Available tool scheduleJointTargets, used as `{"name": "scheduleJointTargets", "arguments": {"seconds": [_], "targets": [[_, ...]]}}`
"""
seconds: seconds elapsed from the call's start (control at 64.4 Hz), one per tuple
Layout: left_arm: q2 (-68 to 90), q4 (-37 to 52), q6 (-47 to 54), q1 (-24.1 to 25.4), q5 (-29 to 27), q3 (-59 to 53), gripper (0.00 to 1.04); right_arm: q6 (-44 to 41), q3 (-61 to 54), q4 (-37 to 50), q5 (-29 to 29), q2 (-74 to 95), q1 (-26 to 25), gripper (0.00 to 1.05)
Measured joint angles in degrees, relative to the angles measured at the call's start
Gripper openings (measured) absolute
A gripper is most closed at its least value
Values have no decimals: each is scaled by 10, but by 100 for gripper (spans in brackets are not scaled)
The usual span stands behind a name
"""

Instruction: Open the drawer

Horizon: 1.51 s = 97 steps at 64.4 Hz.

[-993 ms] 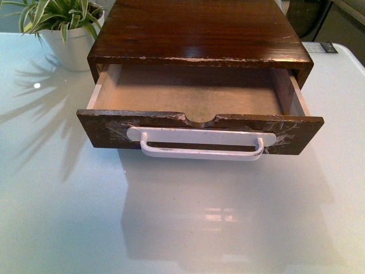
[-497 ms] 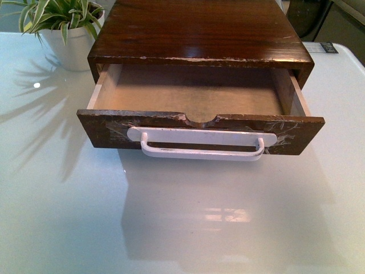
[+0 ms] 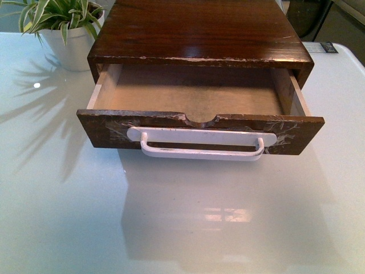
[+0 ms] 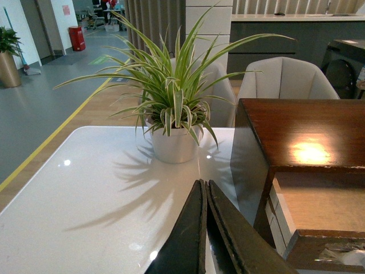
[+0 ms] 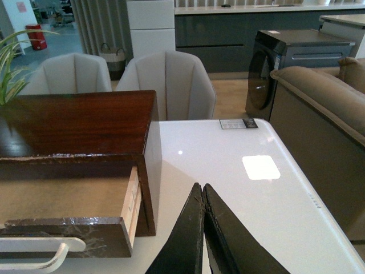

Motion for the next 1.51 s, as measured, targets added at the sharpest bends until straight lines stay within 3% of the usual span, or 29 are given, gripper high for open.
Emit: {"name": "scheduleJointTargets", "arguments": {"seconds": [0.341, 0.419, 0.497, 0.59, 0.962, 1.009, 1.118, 1.381, 1.412, 1.506], "targets": [[-102, -100, 0, 0, 0, 0, 2, 0, 0, -76, 0, -76, 0, 2], [-121, -119, 0, 0, 0, 0, 2, 0, 0, -172, -1, -162, 0, 2], [-137, -134, 0, 0, 0, 0, 2, 0, 0, -176, 0, -172, 0, 2], [-213, -228, 0, 0, 0, 0, 2, 0, 0, -177, 0, -174, 0, 2], [-235, -236, 0, 0, 0, 0, 2, 0, 0, -178, 0, -174, 0, 2], [-235, -236, 0, 0, 0, 0, 9, 0, 0, -178, 0, -174, 0, 10], [-235, -236, 0, 0, 0, 0, 42, 0, 0, -178, 0, -174, 0, 40], [-235, -236, 0, 0, 0, 0, 95, 0, 0, -178, 0, -174, 0, 92], [-235, -236, 0, 0, 0, 0, 98, 0, 0, -178, 0, -174, 0, 97], [-235, -236, 0, 0, 0, 0, 96, 0, 0, -178, 0, -174, 0, 96]]}}
